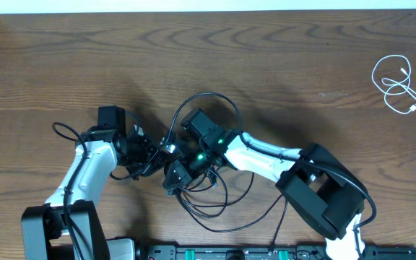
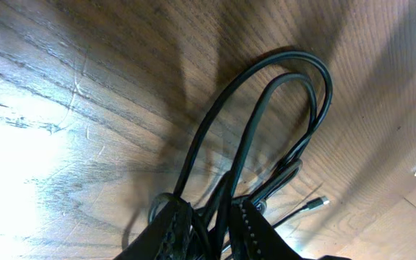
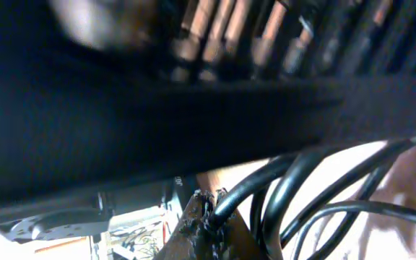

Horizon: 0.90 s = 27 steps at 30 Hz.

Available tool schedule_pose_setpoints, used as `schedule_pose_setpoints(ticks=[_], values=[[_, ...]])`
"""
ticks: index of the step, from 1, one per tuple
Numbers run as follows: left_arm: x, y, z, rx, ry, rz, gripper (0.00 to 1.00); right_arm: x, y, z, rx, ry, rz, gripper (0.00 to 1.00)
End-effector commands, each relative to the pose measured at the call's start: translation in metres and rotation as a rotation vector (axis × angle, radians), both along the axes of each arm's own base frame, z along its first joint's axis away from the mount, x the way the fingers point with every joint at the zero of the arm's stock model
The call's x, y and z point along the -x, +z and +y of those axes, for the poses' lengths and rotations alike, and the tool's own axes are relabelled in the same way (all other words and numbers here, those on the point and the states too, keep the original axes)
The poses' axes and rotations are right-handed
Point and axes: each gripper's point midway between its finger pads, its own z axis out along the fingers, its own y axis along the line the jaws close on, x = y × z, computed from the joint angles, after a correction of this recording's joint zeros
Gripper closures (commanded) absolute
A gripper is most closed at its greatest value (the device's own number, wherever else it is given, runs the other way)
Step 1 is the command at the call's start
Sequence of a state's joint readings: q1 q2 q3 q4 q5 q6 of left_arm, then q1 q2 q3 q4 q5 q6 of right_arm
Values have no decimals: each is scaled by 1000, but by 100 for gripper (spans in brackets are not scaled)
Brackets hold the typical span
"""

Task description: Untangle cables

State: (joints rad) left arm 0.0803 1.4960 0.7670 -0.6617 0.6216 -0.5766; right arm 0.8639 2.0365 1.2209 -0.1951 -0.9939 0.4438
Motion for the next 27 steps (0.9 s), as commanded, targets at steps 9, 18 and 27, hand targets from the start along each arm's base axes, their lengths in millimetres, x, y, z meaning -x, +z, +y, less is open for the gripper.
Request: schedule_pose_setpoints(ticks=[9,18,27], values=[[4,-6,4,-35,-1,15,87,11,121,1,-378,139,-131,99],[6,-10,9,-75,-1,25,92,-17,188,-15,-532,77,-314,99],[14,-21,23,-167,6,54,93,-70,211,-57,-506,-97,-348,99]])
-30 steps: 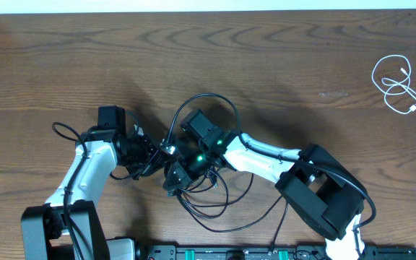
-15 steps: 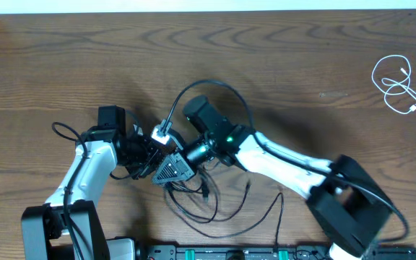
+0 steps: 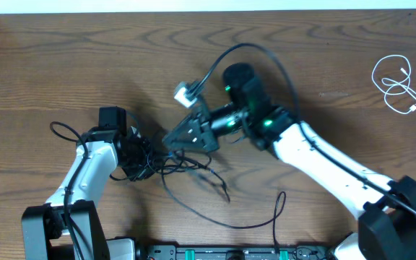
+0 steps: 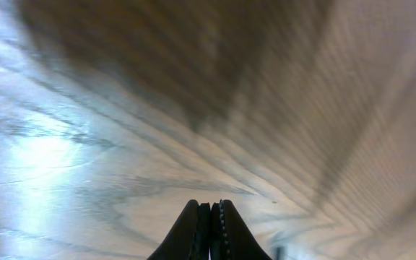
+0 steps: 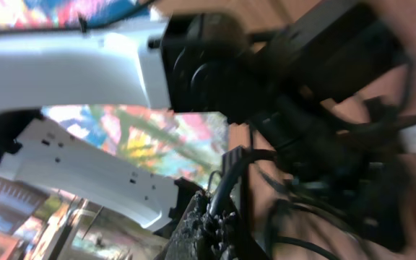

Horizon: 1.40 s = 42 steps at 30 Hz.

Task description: Untangle cables

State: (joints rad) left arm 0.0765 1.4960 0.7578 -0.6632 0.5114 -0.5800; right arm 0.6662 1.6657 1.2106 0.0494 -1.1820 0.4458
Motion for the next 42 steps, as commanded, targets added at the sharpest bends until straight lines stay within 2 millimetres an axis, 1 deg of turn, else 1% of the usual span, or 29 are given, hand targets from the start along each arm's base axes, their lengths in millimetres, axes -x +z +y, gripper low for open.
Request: schedule_pose_setpoints(ticks=[1,4,7,10,13,16,17,18,20,21,22,25,26,29,33,36,37,38,42], values=[[11,-10,8,-58,-3,36,92,-20,12,-18,2,-67,35,99],[14,-12,7,-58,-3,44,92,-36,3,-35,48,-125,114,99],[15,-13,7,-58,-3,48,92,-47,-7,-50,93,-170,184,99],[15,-13,8,-59,-3,48,92,-54,-18,-65,133,-209,240,99],[17,-15,13,-89,-1,57,92,-60,-28,-80,169,-243,282,99],[20,-15,14,-97,-1,71,92,-61,-35,-89,197,-264,313,99],[20,-14,11,-80,-2,71,92,-62,-38,-90,207,-270,315,99],[19,-11,4,-32,-3,64,92,-62,-42,-91,224,-281,321,99],[12,3,-18,123,-19,25,92,-62,-48,-93,257,-303,337,99],[5,19,-37,259,-49,-29,89,-62,-51,-94,270,-310,347,99],[1,28,-46,334,-58,-55,84,-61,-51,-94,271,-310,350,99],[-7,56,-66,527,-77,-117,62,-61,-51,-94,268,-306,351,99],[-7,65,-72,585,-79,-123,58,-61,-51,-94,268,-306,351,99],[-6,81,-80,695,-90,-132,50,-59,-49,-94,261,-296,354,99],[-3,93,-86,766,-96,-126,49,-56,-43,-92,233,-265,356,99],[-1,93,-87,772,-83,-99,49,-54,-37,-91,203,-238,348,99],[0,92,-88,769,-79,-90,49,-53,-34,-90,191,-228,343,99],[-2,86,-87,737,-40,-48,48,-52,-30,-89,169,-208,335,99],[-3,72,-82,670,108,92,48,-48,-28,-86,166,-192,334,99]])
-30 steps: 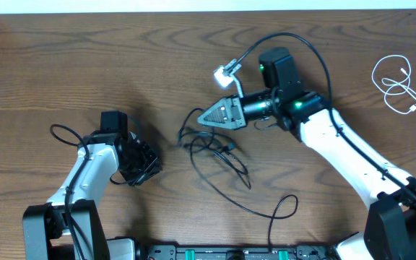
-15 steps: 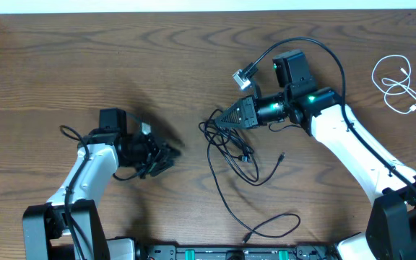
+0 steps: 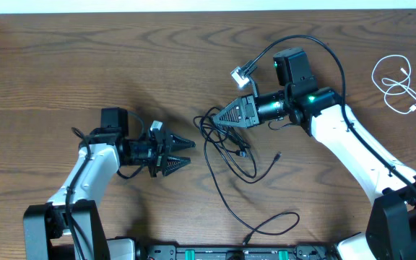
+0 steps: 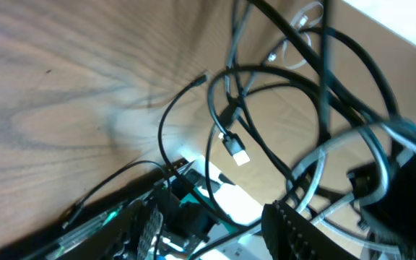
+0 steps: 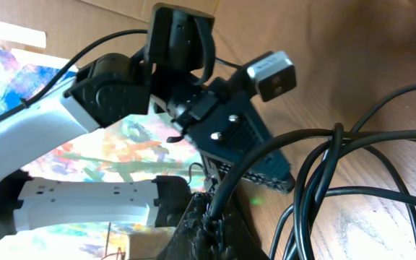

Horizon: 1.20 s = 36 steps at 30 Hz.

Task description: Untangle cables

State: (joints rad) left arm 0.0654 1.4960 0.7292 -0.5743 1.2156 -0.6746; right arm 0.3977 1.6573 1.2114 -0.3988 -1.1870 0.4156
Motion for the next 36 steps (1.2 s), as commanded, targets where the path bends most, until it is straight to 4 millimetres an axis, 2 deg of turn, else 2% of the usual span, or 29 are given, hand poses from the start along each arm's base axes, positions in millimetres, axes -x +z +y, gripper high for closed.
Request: schedule_pose_setpoints(ticks=[1,5,12,14,24,30,33,36], values=[[-2,-8,3,-34,90,182,48,12,18,5,-56,59,-18,99],[-11,-8,4,-39,101,134,47,20,20,10,-69,90,-14,99],[-21,-21,14,-138,136,101,47,27,22,14,-83,119,-7,99],[-30,-19,15,-130,167,94,43,28,23,14,-86,123,-5,99],[-54,-8,16,-75,273,129,39,31,26,14,-102,138,2,99],[-56,-8,16,-75,275,124,39,31,26,14,-102,138,1,99],[-56,-8,15,-75,274,124,44,30,26,14,-103,138,-2,99],[-54,-7,10,-76,258,119,44,31,26,14,-103,139,-2,99]])
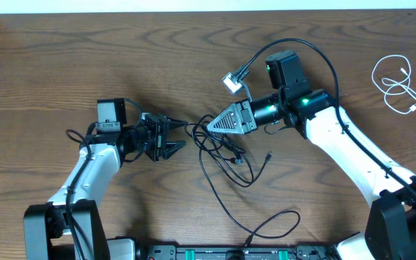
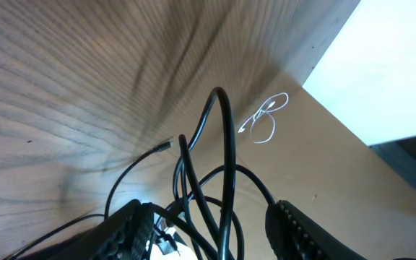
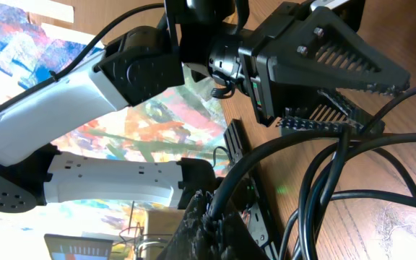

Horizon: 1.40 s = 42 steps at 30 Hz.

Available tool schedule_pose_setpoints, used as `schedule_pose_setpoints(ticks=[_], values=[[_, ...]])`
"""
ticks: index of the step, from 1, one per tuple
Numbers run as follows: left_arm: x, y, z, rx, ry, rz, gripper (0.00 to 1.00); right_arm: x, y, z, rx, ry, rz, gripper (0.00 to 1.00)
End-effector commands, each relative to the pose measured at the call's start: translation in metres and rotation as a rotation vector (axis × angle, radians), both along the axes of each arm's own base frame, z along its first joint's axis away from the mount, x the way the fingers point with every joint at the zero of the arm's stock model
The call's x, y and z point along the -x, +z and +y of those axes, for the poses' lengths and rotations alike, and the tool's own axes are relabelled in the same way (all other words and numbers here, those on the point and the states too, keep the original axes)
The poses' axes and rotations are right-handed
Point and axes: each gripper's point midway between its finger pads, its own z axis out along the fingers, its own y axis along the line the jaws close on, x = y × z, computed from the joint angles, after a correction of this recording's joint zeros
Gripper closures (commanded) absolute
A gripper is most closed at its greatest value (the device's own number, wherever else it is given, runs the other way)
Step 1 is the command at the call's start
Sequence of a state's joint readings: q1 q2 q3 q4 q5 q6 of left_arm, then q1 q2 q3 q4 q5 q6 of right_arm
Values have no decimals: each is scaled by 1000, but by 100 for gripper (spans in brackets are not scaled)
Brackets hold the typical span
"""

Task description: Untangle cables

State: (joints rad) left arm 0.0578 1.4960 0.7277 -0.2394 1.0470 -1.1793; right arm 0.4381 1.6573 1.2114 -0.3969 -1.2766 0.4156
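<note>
A tangle of black cables (image 1: 226, 153) lies mid-table, one long strand trailing toward the front edge (image 1: 280, 220). My right gripper (image 1: 211, 126) is shut on a black strand (image 3: 226, 189) at the tangle's upper edge, and a grey plug (image 1: 230, 81) hangs on the loop above it. My left gripper (image 1: 178, 136) faces it from the left, open. In the left wrist view, black loops (image 2: 222, 144) stand between its wide-apart fingers (image 2: 141, 225) without being clamped. The right wrist view shows the left gripper (image 3: 338, 65) just ahead.
A small coiled white cable (image 1: 397, 83) lies apart at the far right, also visible in the left wrist view as the white cable (image 2: 266, 121). An equipment rail (image 1: 266, 253) runs along the table's front edge. The wooden table (image 1: 63, 58) stretches bare to the back left.
My left gripper, still open, has risen a little toward the back and now has cable loops between its fingers. The right gripper, with its strand, has shifted slightly left, bringing the tangle closer.
Both grippers were shut in the tangle at the middle. Then the right one stood further back and right, a cable stretched out from the left one's bundle. Later the left was open and bare, the tangle hanging by the right. Now the two face each other closely.
</note>
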Motion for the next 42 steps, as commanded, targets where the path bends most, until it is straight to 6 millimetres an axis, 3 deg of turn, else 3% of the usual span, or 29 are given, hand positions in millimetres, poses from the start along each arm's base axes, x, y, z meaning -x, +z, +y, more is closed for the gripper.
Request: schedule_pose_setpoints(ticks=[1,7,13,14,18,23,34,42], values=[[0,2,-8,-2,-20,-6,44,8,15,2,-43,38,-26,99],[-6,-1,-25,-59,-36,-50,48,8,15,2,-43,38,-25,99],[-10,-12,-25,-165,-45,-105,89,8,15,2,-45,40,-25,99],[-11,-14,-23,-192,-56,-126,92,8,15,1,-45,38,-25,99],[0,-40,-3,-369,-79,-105,92,8,23,-2,-84,57,-27,99],[35,-78,41,-639,-57,102,92,7,42,-13,-185,106,-46,99],[67,-93,81,-876,-134,202,92,-27,46,-52,-169,-36,-2,99],[93,-96,123,-975,-162,315,92,-49,66,-100,-176,-185,-54,99]])
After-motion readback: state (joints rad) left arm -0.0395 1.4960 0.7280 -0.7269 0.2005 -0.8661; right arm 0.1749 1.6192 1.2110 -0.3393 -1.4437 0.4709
